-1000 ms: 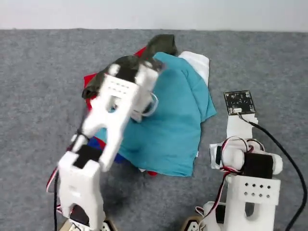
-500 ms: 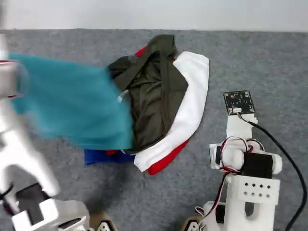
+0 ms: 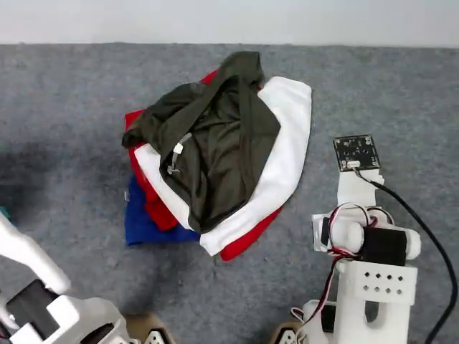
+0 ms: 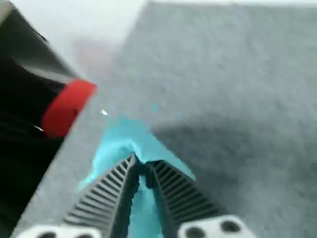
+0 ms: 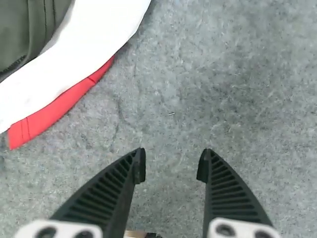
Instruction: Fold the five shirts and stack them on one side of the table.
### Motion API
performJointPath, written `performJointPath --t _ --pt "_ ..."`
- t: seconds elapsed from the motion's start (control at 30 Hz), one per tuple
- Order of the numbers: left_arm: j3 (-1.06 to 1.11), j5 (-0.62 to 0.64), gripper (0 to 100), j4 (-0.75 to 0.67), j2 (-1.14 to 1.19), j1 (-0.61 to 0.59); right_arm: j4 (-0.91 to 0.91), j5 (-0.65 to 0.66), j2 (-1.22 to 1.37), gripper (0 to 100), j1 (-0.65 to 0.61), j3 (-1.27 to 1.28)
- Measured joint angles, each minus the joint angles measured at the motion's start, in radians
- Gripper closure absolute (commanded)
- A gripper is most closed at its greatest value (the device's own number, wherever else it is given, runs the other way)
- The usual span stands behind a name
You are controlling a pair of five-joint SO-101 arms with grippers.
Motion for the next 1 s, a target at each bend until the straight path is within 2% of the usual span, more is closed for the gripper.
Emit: performJointPath --t 0.1,0.2,0.27,0.5,0.6,0.7,0.8,0.93,1.0 --pt "0.057 0.0 93 0.0 0.0 0.021 0.0 0.0 0.0 81.0 0.002 0.0" --pt "0.094 0.0 75 0.0 0.0 0.037 0.0 0.0 0.0 80.9 0.002 0.0" --pt "0.1 0.002 68 0.009 0.0 0.038 0.014 0.0 0.0 80.9 0.002 0.0" --pt "0.1 0.086 67 0.08 -0.003 0.041 0.025 0.021 0.0 80.8 0.002 0.0" --pt "0.097 0.157 67 0.129 -0.003 0.083 0.028 0.021 0.0 80.8 0.0 0.0" --pt "0.086 0.207 67 0.262 -0.003 0.221 0.028 0.026 0.0 80.8 0.002 0.0" --pt "0.086 0.284 67 0.362 -0.003 0.437 0.028 0.026 0.0 80.9 0.002 0.0" --pt "0.08 0.411 67 0.338 0.052 0.738 0.028 0.026 0.0 81.0 0.002 0.0" --pt "0.075 0.465 67 0.293 0.129 0.842 0.028 0.026 0.0 81.0 0.002 0.0"
